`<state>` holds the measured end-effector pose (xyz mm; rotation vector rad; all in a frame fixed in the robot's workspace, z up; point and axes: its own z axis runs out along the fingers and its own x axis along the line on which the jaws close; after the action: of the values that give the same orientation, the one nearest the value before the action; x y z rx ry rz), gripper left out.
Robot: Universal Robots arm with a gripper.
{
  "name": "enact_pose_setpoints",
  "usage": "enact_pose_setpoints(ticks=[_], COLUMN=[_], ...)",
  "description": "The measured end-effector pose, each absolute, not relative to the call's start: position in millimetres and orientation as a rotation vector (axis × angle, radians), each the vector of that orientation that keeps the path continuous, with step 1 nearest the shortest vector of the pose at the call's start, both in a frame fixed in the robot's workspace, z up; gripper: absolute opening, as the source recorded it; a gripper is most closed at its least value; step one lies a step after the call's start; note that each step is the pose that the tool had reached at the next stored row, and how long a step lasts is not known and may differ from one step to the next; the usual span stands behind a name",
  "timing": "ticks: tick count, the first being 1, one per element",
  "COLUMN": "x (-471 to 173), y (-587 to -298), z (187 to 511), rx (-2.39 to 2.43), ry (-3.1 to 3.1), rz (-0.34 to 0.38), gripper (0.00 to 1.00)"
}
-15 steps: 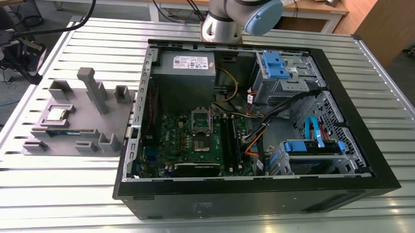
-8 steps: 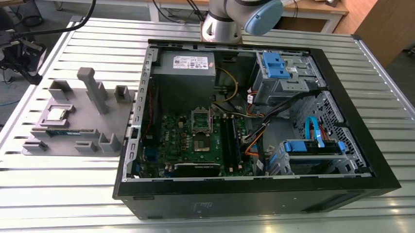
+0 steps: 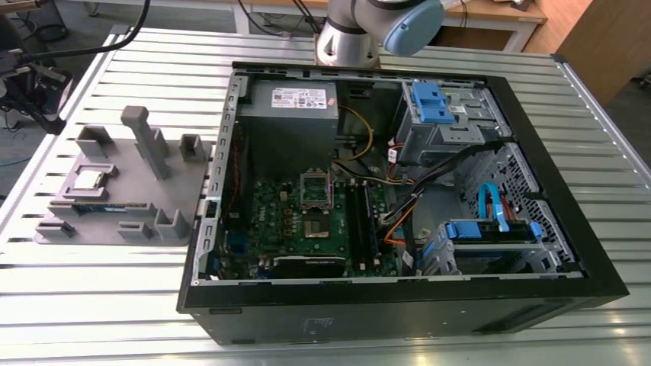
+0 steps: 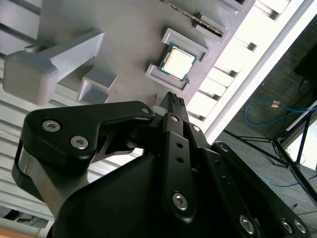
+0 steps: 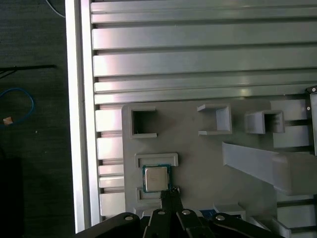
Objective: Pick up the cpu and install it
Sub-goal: 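Reach for the cpu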
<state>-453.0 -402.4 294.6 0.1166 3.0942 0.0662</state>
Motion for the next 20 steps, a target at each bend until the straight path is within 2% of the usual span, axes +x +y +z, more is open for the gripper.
enact_pose_setpoints(ticks=[20], x=[-454.0], y=[-402.6], z=[281.3], rx=[0.117], ry=[3.097], rz=[0.066], gripper=[0.11])
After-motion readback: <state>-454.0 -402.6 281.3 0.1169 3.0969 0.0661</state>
